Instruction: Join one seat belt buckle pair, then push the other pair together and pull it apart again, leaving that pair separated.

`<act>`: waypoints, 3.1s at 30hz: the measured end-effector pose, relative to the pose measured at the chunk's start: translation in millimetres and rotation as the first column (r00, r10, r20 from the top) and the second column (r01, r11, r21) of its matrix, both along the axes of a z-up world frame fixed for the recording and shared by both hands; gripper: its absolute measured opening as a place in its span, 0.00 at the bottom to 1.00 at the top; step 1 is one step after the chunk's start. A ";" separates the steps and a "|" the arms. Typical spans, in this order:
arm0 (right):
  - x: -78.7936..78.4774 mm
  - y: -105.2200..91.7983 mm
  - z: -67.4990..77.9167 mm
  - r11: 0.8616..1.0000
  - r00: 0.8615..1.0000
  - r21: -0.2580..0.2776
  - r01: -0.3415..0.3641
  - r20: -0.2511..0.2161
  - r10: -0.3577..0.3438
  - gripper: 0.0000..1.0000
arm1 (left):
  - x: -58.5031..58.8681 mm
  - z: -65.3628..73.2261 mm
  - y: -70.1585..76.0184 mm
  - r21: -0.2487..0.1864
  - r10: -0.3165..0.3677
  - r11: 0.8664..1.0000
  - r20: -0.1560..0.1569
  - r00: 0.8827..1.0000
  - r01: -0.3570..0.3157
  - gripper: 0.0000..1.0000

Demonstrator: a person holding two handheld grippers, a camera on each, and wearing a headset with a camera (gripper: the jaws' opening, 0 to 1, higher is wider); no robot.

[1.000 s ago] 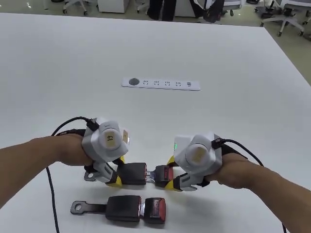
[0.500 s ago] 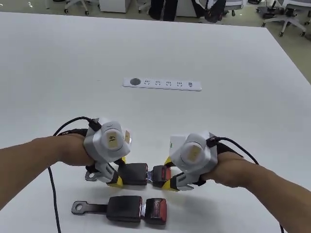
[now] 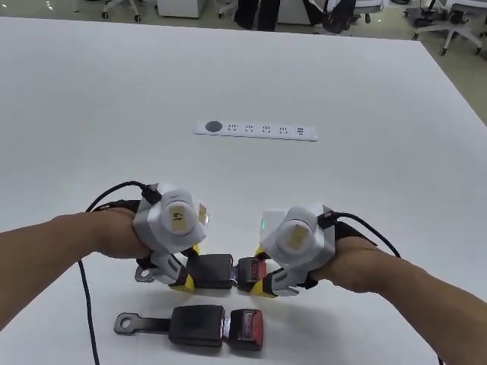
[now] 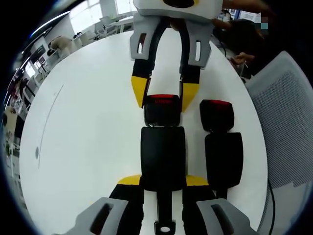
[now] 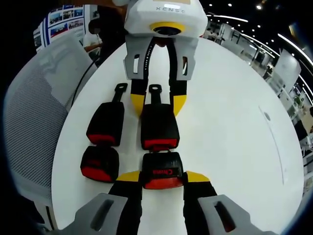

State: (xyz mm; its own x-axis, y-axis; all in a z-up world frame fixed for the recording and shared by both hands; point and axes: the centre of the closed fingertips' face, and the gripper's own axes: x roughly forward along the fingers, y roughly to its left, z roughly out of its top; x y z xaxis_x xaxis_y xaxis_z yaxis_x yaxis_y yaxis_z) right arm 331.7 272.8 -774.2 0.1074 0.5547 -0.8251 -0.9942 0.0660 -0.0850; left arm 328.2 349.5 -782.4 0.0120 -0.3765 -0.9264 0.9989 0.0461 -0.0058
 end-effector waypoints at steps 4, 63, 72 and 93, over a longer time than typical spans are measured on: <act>-2.5 0.1 0.0 1.000 1.000 -0.004 -0.002 0.001 0.002 0.27 | -1.3 1.2 -1.0 0.005 0.000 1.000 0.001 1.000 0.000 0.30; 3.1 -63.4 -2.1 0.998 0.999 -0.062 0.033 0.010 -0.032 0.30 | 0.2 -2.5 1.6 0.042 0.004 0.999 -0.019 1.000 -0.003 0.32; 0.7 -72.9 -2.2 0.997 1.000 -0.071 0.004 0.011 -0.003 0.30 | 0.0 -2.4 1.1 0.043 0.017 0.999 -0.023 1.000 -0.016 0.32; 2.5 -81.4 -4.3 0.995 0.999 -0.097 -0.009 0.038 0.012 0.35 | -1.2 -1.0 1.8 0.045 -0.007 0.999 0.008 1.000 0.006 0.33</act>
State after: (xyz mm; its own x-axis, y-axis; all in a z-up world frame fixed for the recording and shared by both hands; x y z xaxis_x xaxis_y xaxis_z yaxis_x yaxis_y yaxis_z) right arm 334.2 191.4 -778.5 0.1346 0.4740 -0.8702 -0.9907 0.0452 -0.1286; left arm 326.9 351.3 -783.5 0.0171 -0.3343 -0.9423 0.9992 0.0398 0.0040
